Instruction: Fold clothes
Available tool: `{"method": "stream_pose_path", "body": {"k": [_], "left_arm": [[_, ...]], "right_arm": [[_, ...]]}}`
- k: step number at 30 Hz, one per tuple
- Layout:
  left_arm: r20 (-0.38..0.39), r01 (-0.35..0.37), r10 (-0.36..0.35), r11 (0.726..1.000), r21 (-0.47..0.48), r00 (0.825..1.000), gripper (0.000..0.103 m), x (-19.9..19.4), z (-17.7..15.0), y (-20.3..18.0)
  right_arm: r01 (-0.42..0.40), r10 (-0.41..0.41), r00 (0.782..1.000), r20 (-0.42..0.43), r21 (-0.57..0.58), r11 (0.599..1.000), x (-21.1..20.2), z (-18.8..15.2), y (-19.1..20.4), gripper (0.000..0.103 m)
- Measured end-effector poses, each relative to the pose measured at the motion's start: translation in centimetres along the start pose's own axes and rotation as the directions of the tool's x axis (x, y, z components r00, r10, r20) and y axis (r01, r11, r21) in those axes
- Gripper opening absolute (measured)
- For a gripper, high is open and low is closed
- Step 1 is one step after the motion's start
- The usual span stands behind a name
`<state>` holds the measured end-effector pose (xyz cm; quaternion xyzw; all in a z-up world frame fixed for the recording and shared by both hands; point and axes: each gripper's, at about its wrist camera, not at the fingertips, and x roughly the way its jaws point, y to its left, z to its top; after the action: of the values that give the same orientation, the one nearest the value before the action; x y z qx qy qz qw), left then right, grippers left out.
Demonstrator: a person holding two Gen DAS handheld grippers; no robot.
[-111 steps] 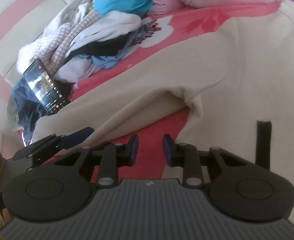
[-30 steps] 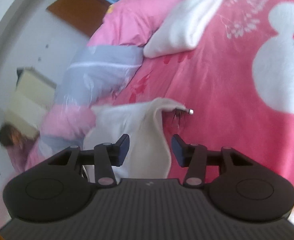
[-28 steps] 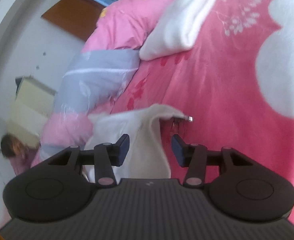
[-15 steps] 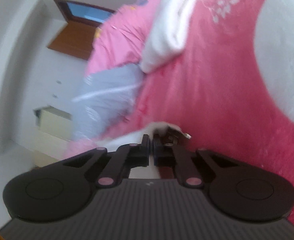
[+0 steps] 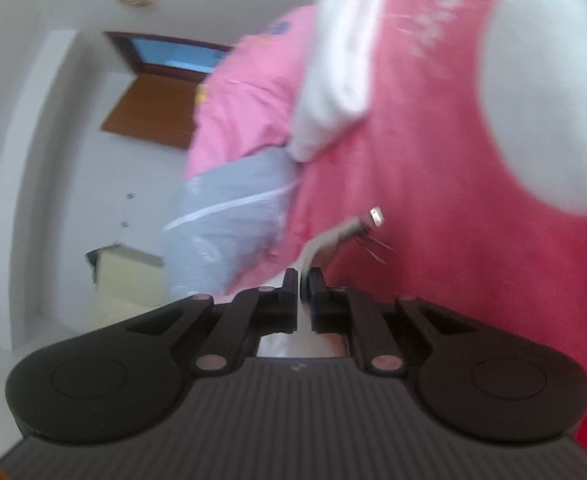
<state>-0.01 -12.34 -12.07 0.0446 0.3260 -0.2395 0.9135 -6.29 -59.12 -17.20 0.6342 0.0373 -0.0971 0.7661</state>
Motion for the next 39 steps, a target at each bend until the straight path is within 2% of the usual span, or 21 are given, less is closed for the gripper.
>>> {"method": "stream_pose_path", "body": {"k": [7, 11, 13, 14, 15, 18, 21, 25, 29, 32, 34, 37, 39], "left_arm": [[-0.001, -0.011, 0.011, 1.0, 0.012, 1.0, 0.09, 0.1, 0.0, -0.3], [-0.001, -0.016, 0.016, 1.0, 0.02, 1.0, 0.091, 0.2, 0.0, -0.4], [-0.001, -0.017, 0.017, 1.0, 0.022, 1.0, 0.091, 0.2, 0.0, -0.4], [-0.001, -0.018, 0.018, 1.0, 0.023, 1.0, 0.091, 0.2, 0.0, -0.4], [-0.001, -0.017, 0.017, 1.0, 0.023, 1.0, 0.091, 0.2, 0.0, -0.4], [0.001, -0.012, 0.012, 1.0, 0.018, 1.0, 0.091, 0.2, 0.0, -0.3], [0.003, -0.007, 0.006, 1.0, 0.013, 1.0, 0.091, 0.1, -0.1, -0.2], [0.005, 0.009, -0.009, 1.0, -0.002, 1.0, 0.091, 0.0, -0.1, 0.1], [0.012, 0.026, -0.026, 0.999, -0.019, 1.0, 0.091, -0.1, -0.1, 0.4], [0.022, 0.049, -0.048, 0.998, -0.05, 0.999, 0.091, -0.3, -0.1, 0.9], [0.033, 0.072, -0.069, 0.994, -0.078, 0.997, 0.091, -0.4, -0.2, 1.4], [0.049, 0.107, -0.102, 0.987, -0.12, 0.994, 0.091, -0.4, -0.2, 2.2], [0.058, 0.124, -0.117, 0.982, -0.14, 0.991, 0.091, -0.5, -0.3, 2.6]], "right_arm": [[0.007, -0.007, 1.0, -0.01, 0.017, 1.0, 1.7, 0.6, -0.3, 0.038], [0.016, -0.015, 1.0, -0.016, 0.018, 1.0, 2.9, 1.0, -0.3, 0.038], [0.008, -0.007, 1.0, -0.02, 0.022, 1.0, 3.4, 1.4, -0.5, 0.034], [0.003, -0.003, 1.0, -0.016, 0.029, 1.0, 3.6, 1.5, -0.6, 0.027], [0.0, 0.0, 1.0, -0.012, 0.035, 0.999, 3.8, 1.7, -0.8, 0.003], [-0.036, 0.035, 0.999, 0.022, 0.035, 0.999, 3.2, 1.8, -1.0, 0.001], [-0.114, 0.114, 0.992, 0.045, -0.009, 0.993, 1.9, 1.5, 0.1, 0.001], [-0.227, 0.228, 0.974, 0.012, -0.053, 0.973, 0.2, 0.5, 3.1, 0.001], [-0.359, 0.343, 0.932, -0.116, -0.181, 0.916, -1.4, -2.0, 8.5, 0.001], [-0.449, 0.383, 0.889, -0.25, -0.316, 0.836, -2.4, -4.9, 12.9, 0.001], [-0.493, 0.368, 0.862, -0.35, -0.403, 0.771, -2.8, -7.3, 15.4, 0.001], [-0.553, 0.303, 0.811, -0.501, -0.487, 0.676, -3.2, -11.5, 17.8, 0.001], [-0.586, 0.258, 0.764, -0.591, -0.468, 0.662, -3.2, -14.1, 17.8, 0.001]]}}
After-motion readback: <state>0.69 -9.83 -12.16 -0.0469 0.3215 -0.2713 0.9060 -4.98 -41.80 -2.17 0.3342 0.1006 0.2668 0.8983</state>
